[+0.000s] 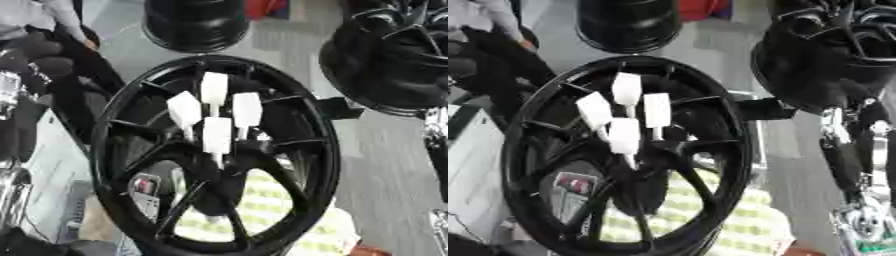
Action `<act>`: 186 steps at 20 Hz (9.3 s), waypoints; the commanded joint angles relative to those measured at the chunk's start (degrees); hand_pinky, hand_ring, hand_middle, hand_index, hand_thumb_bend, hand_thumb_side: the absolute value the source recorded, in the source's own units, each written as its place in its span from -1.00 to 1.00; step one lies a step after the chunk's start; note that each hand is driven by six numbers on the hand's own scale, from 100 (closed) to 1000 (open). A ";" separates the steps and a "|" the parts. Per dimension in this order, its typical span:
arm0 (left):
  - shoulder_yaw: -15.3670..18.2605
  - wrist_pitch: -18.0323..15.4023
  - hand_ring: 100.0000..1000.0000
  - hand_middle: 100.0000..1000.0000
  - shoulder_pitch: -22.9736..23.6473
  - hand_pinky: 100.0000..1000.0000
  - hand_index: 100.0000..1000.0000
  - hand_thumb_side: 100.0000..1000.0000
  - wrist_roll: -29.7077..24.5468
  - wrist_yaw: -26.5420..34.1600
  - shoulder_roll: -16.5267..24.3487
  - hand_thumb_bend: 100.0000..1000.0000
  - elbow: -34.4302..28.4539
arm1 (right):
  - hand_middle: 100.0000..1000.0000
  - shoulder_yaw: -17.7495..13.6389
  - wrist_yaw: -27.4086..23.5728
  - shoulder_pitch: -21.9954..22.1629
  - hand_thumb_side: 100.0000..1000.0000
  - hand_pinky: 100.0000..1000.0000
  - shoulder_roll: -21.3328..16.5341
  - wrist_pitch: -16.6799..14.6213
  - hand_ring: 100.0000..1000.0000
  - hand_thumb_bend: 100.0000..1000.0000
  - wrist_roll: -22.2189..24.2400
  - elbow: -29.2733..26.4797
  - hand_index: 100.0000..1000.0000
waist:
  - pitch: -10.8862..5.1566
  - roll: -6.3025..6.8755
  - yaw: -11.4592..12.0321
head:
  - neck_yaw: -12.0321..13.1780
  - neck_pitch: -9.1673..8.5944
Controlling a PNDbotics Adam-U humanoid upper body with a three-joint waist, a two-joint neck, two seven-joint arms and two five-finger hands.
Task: Pull the pin out of the wheel hub.
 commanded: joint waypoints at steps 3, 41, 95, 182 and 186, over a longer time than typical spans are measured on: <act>0.13 -0.16 0.34 0.35 -0.42 0.53 0.63 0.41 -0.14 -0.31 0.73 -1.00 -1.15 | 0.29 -0.27 -0.44 -0.27 0.22 0.36 -0.89 -0.04 0.67 -1.00 -0.01 -0.72 0.59 | -0.51 0.20 0.05 | -0.10 0.05; -26.37 -5.62 0.46 0.41 -44.56 0.52 0.61 0.18 -51.62 -18.45 42.26 -1.00 1.62 | 0.29 1.57 0.28 0.52 0.23 0.36 -3.77 0.15 0.68 -1.00 1.67 -0.72 0.59 | 0.69 2.20 -1.59 | -1.38 -0.20; -40.31 -20.66 0.50 0.49 -52.70 0.54 0.58 -0.18 -53.01 -30.36 27.18 -0.28 32.39 | 0.28 1.73 -0.41 -0.18 0.24 0.36 -3.05 -0.02 0.68 -1.00 2.07 -0.72 0.59 | 1.47 1.52 -1.97 | -1.11 0.30; -29.63 -11.23 -0.56 -0.48 -56.34 -0.23 -0.26 -0.93 -53.01 -23.63 26.72 -1.00 30.27 | 0.27 1.30 -1.45 0.19 0.24 0.37 -2.19 0.17 0.68 -1.00 1.43 -0.72 0.60 | 0.96 1.46 -2.15 | 0.69 0.30; -22.84 -7.48 -0.57 -0.47 -57.56 -0.22 -0.24 -0.94 -52.24 -22.86 29.20 -1.00 31.64 | 0.27 1.00 -1.15 0.44 0.23 0.37 -2.54 0.11 0.68 -1.00 1.25 -0.72 0.60 | 0.77 1.64 -1.62 | 0.23 0.30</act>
